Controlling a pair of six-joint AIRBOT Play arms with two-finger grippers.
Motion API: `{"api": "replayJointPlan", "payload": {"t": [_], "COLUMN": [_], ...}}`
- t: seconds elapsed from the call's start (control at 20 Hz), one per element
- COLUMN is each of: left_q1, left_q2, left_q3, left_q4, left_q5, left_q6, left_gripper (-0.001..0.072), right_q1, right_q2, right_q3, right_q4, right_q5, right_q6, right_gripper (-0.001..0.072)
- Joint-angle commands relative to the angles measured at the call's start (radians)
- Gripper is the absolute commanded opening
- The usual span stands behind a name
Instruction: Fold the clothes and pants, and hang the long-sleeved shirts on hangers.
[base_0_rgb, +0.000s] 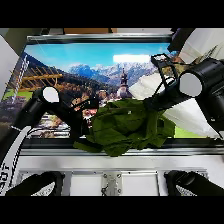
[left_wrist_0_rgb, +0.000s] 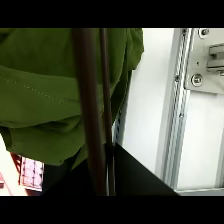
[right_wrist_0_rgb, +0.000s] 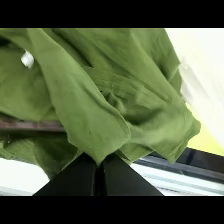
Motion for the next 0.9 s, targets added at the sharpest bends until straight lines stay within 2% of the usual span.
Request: {"api": "replayJointPlan", "payload": {"t": [0.0, 0.2, 0.55, 0.85], "left_q1": [-0.03, -0.029, -0.04, 0.051], "left_q2": [-0.002, -0.002, -0.002, -0.001], "left_q3": [-0.002, -0.002, -0.002, -0.002], "left_q4": [-0.002, -0.056, -0.054, -0.053], "left_q5": [0.048, 0.113, 0.116, -0.018], "left_q6": [0.017, 0.021, 0.042, 0.019], "left_gripper": [0.0013, 0.0013, 0.0013, 0.0012], "right_q1": [0.002, 0.002, 0.076, 0.072], "right_q2": [0.0, 0.0, 0.0, 0.017], "right_q3": [0.001, 0.002, 0.049, 0.05], "right_q4": [0.012, 0.136, 0.142, -0.043], "right_q5": [-0.001, -0.008, -0.11, -0.085], "right_q6": [-0.012, -0.036, -0.037, 0.037], "right_gripper": [0.0012, 0.0011, 0.0011, 0.0011]}}
